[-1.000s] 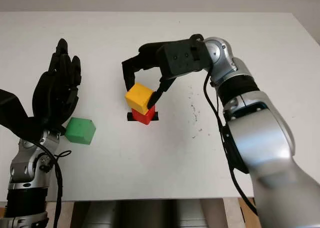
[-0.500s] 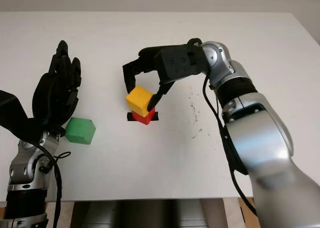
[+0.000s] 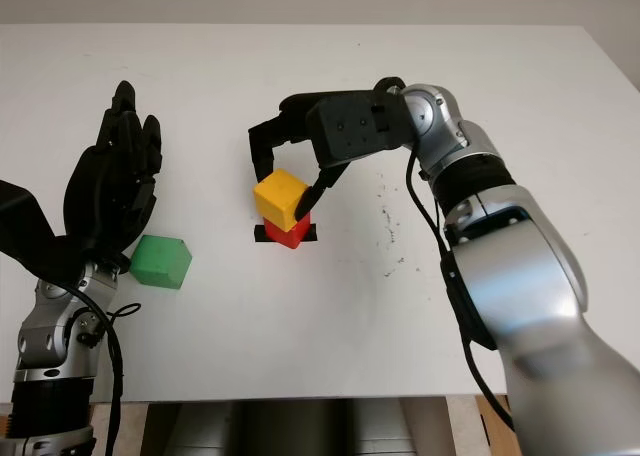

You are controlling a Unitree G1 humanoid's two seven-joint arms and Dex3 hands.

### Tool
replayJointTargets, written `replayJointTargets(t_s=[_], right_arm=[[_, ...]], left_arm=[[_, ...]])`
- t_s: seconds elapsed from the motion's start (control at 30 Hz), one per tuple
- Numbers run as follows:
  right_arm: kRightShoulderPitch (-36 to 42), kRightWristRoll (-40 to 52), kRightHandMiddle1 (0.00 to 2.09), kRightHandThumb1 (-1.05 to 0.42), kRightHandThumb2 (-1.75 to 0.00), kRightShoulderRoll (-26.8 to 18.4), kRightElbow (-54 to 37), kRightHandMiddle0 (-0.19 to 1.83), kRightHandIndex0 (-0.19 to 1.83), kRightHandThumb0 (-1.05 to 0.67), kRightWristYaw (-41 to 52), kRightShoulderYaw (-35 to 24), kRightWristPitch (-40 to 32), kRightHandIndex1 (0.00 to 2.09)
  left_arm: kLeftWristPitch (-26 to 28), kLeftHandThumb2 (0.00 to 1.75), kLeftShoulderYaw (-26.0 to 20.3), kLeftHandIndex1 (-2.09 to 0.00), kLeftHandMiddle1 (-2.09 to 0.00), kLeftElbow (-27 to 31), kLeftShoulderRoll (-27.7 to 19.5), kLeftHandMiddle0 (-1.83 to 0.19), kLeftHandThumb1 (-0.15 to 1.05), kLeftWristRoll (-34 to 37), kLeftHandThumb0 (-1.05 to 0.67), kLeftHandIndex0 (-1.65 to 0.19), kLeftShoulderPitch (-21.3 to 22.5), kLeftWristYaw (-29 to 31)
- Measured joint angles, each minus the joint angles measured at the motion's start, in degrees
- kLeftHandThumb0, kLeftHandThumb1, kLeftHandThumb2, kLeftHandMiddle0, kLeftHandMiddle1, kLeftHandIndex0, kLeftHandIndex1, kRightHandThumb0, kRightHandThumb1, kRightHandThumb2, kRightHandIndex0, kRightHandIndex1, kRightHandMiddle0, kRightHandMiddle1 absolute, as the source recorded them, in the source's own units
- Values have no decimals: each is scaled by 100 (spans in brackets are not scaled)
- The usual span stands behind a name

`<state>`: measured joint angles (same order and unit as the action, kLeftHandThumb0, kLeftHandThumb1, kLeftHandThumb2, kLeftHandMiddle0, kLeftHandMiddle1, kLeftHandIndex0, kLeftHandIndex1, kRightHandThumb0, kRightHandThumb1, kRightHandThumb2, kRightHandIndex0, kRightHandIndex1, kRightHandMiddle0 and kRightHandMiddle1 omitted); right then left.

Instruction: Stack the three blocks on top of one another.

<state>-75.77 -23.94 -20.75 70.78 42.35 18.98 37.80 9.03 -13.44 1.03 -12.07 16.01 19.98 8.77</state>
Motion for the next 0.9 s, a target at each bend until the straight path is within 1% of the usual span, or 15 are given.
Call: replayJointTargets(t_s=[0.03,0.07,0.1,0.13,0.17,0.23,0.53,0.67,0.73,0.8,0.9], right_arm=[[-5,-76,103,-85,-5,-12,-3,17,9,-63,-67,54,1,2],[-5,-165,85,-84,-5,-26,-3,16,4,-66,-133,112,1,2],[-5,-245,75,-83,-5,-40,-3,16,2,-67,-184,164,1,3],[-5,-291,59,-81,-5,-49,-3,13,-3,-67,-226,207,-2,3],[-5,-315,47,-81,-5,-55,-4,15,-6,-67,-254,231,-11,3],[-5,-329,33,-81,-6,-66,-4,16,-10,-69,-281,242,-28,3],[-15,-285,19,-81,-5,-154,-21,7,-18,-75,-257,236,-30,2],[-30,-248,13,-81,-5,-189,-43,-2,-19,-82,-147,233,-30,0],[-36,-208,9,-81,-6,-209,-72,-9,-19,-86,-21,220,-30,0],[-44,-72,5,-83,-6,-236,-102,-16,-19,-93,204,159,-46,0],[-54,213,1,-88,-8,-287,-171,-19,-19,-98,544,-23,-127,0]], left_arm=[[1,56,0,0,0,0,0,19,105,0,-78,19,0,1],[2,57,0,0,0,0,-1,19,105,0,-77,19,0,10],[2,57,0,0,0,0,-3,19,105,0,-77,19,0,18],[2,57,0,0,0,0,-8,19,105,0,-77,19,0,22],[1,57,0,0,0,0,-11,19,105,0,-77,19,0,28],[1,57,0,0,0,0,-13,19,105,0,-77,19,0,37],[1,58,-3,0,0,0,-36,19,105,-2,-77,19,0,50],[1,58,-4,0,0,-1,-40,19,105,-1,-77,19,0,52],[1,58,-6,0,0,-1,-43,19,105,-1,-77,19,0,53],[13,58,-6,0,0,0,-51,19,105,-6,-77,19,0,52],[54,58,-7,0,0,54,-104,19,105,-34,-78,19,-25,48]])
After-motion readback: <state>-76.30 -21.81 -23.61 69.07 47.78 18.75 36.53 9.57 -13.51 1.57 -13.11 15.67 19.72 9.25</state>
